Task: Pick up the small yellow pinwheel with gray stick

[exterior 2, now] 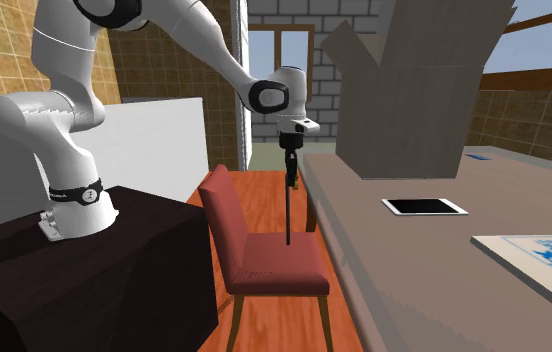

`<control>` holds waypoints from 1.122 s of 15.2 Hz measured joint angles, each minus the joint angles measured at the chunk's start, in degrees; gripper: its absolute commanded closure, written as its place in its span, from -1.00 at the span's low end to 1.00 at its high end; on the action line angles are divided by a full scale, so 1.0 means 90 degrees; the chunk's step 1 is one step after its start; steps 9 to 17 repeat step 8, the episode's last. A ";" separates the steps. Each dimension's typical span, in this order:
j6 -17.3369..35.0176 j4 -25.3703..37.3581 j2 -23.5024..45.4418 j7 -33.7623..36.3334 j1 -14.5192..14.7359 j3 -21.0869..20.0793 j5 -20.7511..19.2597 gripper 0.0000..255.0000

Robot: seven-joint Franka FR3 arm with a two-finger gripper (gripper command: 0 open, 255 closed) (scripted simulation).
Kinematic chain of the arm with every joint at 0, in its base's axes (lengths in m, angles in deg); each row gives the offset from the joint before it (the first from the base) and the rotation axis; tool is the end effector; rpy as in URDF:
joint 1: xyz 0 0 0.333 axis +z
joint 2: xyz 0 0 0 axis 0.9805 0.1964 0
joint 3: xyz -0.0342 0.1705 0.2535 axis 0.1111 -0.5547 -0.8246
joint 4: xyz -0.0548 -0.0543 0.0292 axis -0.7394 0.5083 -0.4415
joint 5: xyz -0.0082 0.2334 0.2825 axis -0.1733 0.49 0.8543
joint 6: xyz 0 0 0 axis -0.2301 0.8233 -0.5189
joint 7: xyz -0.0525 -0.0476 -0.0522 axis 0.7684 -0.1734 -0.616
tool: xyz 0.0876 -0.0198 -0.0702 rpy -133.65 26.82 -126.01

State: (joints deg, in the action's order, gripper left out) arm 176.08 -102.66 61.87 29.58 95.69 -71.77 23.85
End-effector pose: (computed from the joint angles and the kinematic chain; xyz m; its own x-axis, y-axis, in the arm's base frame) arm 0.4953 0.3586 0.2714 0.8876 0.4606 0.0101 0.4607 -0.8873 -0.0223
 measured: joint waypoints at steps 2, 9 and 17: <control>-0.0109 0.0014 -0.0099 -0.0008 -0.0008 -0.0032 0.0043 1.00; -0.0479 0.0116 -0.0384 -0.0100 -0.0071 -0.0113 0.0185 1.00; -0.0479 0.0116 -0.0384 -0.0100 -0.0071 -0.0113 0.0185 1.00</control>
